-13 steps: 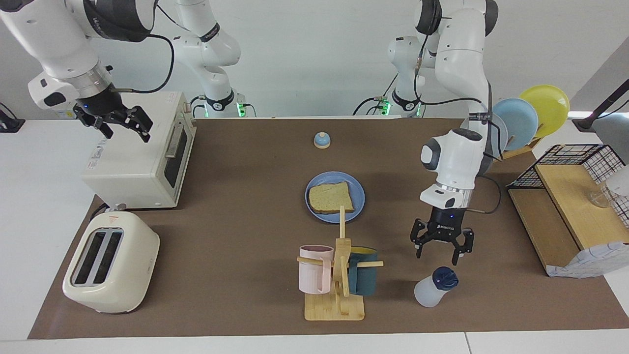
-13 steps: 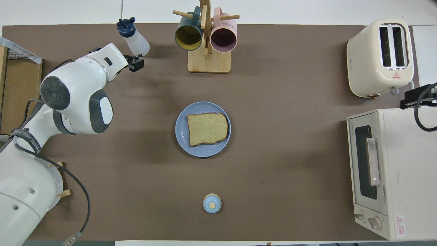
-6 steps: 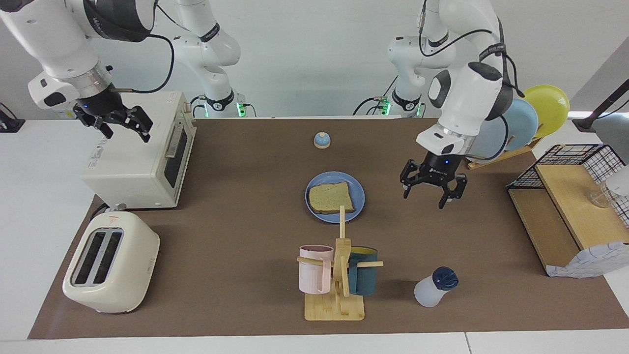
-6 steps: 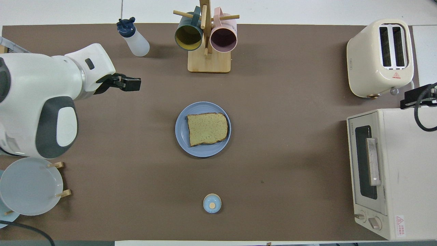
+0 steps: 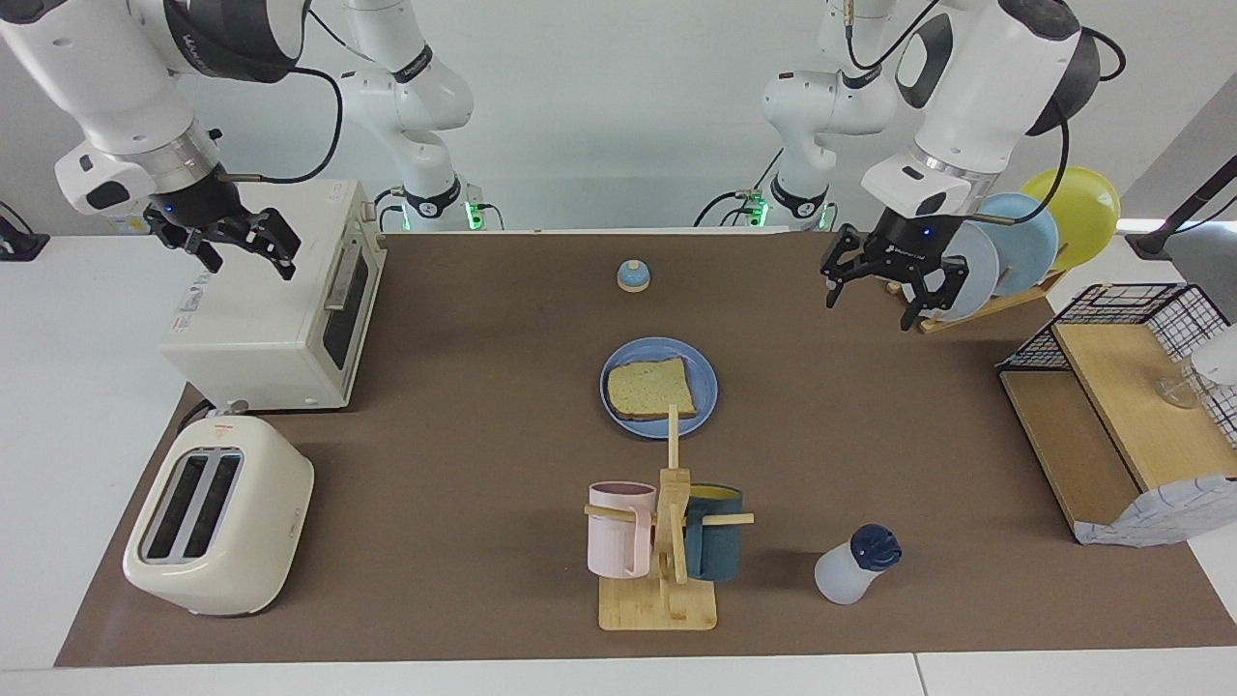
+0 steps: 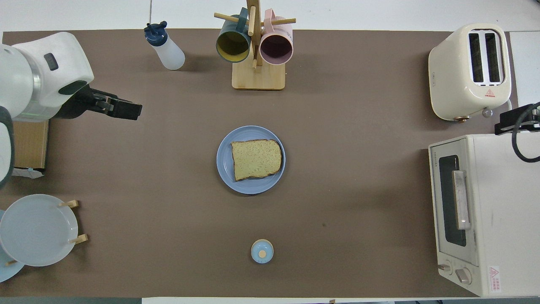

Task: Put bread on plate and add seasoning

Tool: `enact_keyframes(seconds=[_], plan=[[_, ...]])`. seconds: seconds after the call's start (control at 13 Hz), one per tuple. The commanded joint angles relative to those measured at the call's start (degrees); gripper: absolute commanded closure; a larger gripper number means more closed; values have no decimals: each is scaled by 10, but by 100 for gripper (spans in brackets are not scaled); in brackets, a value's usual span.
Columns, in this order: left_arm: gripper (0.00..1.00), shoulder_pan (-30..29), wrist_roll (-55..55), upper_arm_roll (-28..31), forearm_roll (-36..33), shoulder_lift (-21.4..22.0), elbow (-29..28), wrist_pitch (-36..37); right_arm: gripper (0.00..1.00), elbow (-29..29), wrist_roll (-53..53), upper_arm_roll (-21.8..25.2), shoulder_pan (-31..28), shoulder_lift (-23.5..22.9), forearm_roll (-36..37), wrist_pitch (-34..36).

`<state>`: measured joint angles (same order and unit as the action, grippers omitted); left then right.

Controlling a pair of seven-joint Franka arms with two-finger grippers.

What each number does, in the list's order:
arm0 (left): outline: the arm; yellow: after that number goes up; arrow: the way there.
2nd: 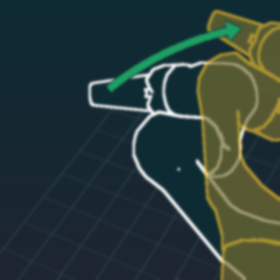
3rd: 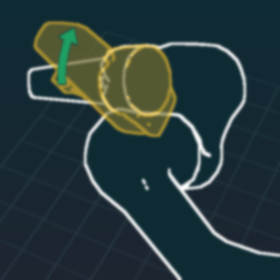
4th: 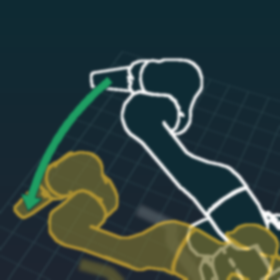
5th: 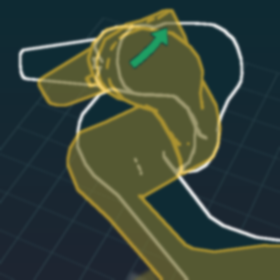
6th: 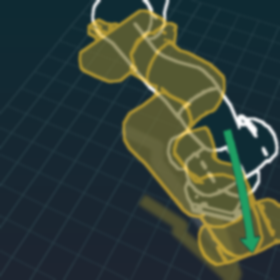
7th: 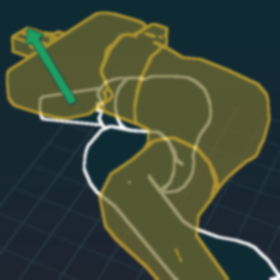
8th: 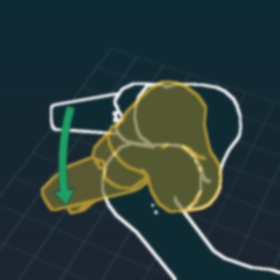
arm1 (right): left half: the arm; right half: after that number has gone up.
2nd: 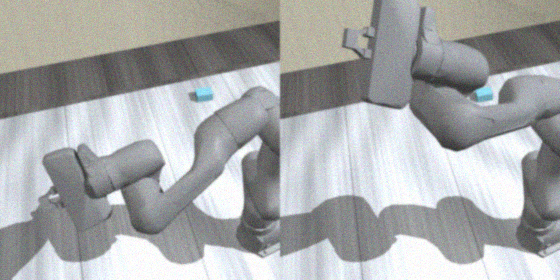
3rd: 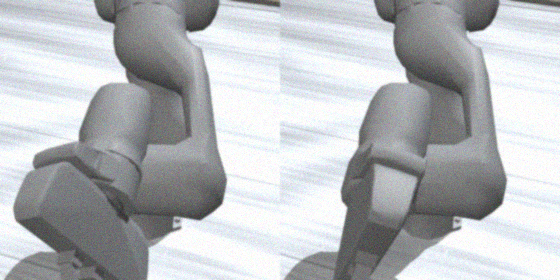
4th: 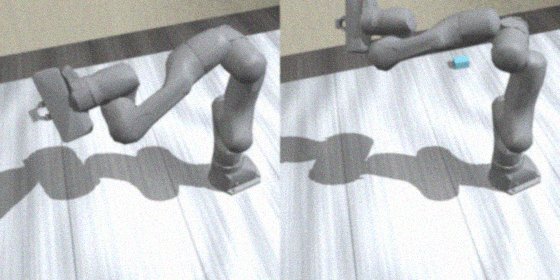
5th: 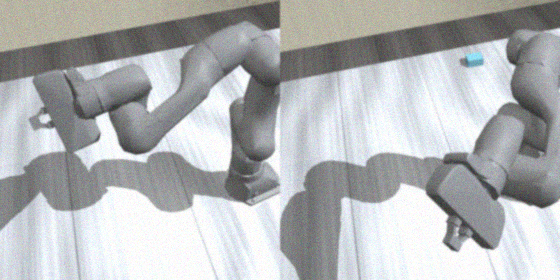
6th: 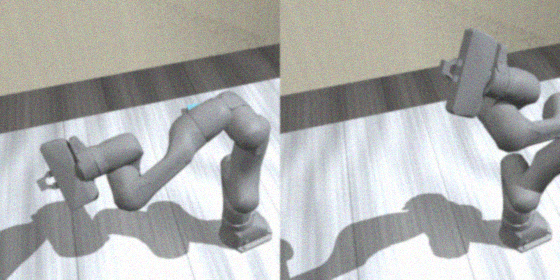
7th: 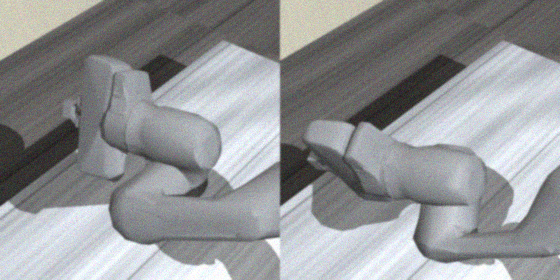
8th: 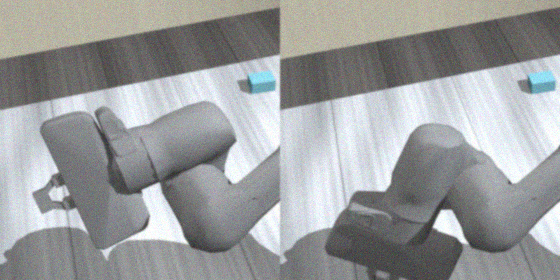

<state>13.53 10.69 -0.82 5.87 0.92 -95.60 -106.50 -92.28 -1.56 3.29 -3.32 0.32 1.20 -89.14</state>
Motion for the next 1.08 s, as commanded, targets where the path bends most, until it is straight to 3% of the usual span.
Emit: enact_keyframes(seconds=[0.0, 0.39, 0.62, 0.77, 1.0], plan=[[0, -9, -7, -1, -11, 32, -5, 51, 0, -13, 9, -1, -2, 12, -1, -3], [0, -46, -8, 0, -38, 87, -6, 144, 0, -13, 9, -1, -2, 12, -1, -3], [0, -70, -23, 2, -67, 98, -5, 262, 0, -13, 9, -1, -2, 12, -1, -3], [0, -66, -24, 1, -69, 89, -14, 265, 0, -13, 9, -1, -2, 12, -1, -3], [0, -72, -44, -6, -64, 23, 32, 203, 0, -13, 9, -1, -2, 12, -1, -3]])
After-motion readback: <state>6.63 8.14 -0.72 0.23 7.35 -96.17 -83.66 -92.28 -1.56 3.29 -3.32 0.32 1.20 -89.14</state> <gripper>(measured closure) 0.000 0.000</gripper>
